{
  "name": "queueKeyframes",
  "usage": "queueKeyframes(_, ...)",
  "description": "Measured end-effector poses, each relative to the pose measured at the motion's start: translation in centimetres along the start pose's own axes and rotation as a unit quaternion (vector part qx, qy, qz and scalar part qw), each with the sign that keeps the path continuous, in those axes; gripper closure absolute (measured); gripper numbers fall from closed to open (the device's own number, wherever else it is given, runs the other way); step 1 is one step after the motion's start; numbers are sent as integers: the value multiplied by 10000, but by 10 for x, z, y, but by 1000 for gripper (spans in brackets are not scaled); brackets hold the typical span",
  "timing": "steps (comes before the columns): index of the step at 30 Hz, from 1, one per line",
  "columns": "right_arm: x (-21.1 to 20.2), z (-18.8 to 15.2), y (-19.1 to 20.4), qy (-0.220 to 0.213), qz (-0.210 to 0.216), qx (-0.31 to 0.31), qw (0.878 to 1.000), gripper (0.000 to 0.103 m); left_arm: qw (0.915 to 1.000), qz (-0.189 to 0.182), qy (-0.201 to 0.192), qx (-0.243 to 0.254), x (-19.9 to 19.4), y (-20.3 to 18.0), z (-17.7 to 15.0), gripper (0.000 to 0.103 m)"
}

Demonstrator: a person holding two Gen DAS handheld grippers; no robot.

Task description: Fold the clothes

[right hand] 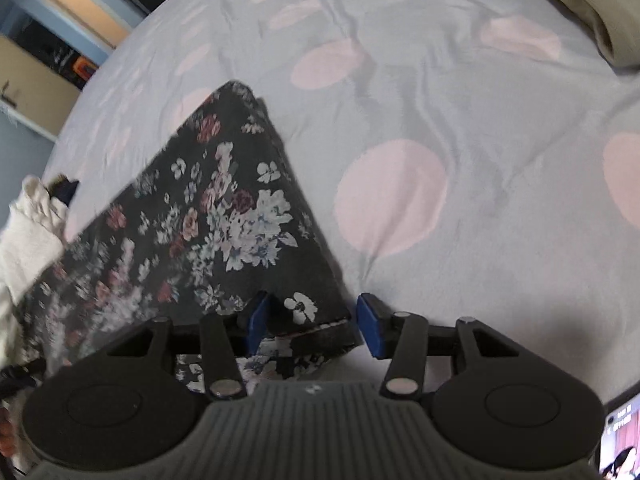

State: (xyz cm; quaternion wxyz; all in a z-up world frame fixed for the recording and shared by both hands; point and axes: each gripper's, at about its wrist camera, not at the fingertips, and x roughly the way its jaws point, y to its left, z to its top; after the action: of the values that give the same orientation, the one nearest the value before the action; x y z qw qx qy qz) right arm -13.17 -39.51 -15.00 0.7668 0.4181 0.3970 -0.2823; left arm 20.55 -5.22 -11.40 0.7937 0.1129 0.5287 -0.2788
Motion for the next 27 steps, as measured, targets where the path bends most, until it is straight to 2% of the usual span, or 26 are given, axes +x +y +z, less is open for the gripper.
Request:
queueKeyframes(5, 0, 0, 8, -73, -131, -91, 9998, 72, 9999, 109, 39, 52, -1, -6, 3, 41)
queueKeyframes(7, -7, 1, 8, -120, -14, -43, 9999, 87, 9997, 193, -46, 127, -7, -9, 2, 41)
queueKeyframes(13, -50, 1, 14, -429, 239, 70, 9988, 91, 9976, 496, -343, 340, -31, -17, -4, 42)
queueKeyframes(17, -82, -6, 17, -473, 454, 240, 9976, 91, 9952, 589, -570, 527, -53, -25, -13, 42)
queueKeyframes(21, -115, -34, 19, -334, 526, 356, 9974, 92, 9940, 417, -731, 705, -79, -35, -24, 42)
queueKeyframes(27, -159, -97, 16, -211, 776, 579, 9951, 92, 9888, 156, -835, 1224, -105, -67, -52, 42)
